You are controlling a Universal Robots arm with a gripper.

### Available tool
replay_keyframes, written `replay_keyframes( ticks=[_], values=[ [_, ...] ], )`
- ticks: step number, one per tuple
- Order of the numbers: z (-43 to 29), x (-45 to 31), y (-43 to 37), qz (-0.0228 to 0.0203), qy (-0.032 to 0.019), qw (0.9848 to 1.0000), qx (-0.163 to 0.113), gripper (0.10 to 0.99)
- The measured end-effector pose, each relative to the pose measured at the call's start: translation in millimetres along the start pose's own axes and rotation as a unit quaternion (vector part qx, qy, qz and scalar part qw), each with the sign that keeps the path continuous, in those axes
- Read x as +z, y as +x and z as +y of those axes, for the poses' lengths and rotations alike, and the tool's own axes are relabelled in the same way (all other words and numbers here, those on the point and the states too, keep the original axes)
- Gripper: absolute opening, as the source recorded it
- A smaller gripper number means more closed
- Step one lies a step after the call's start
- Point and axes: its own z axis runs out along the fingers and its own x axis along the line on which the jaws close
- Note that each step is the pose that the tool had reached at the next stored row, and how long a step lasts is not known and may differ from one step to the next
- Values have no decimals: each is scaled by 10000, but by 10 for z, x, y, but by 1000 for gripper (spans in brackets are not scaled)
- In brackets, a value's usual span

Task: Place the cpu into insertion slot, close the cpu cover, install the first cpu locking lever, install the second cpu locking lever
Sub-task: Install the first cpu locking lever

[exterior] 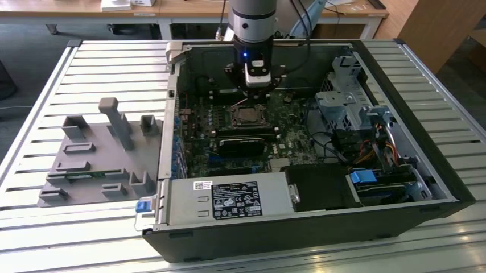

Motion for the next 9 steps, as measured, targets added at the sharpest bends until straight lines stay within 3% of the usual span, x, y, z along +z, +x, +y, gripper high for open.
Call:
replay_keyframes(
  ticks=[1, 4, 9],
  values=[
    [0, 1, 0, -21, -16, 10000, -26, 106],
    [0, 4, 1, -16, -34, 9996, -279, 106],
    [0, 12, 1, -5, -63, 9973, -733, 106]
  ],
)
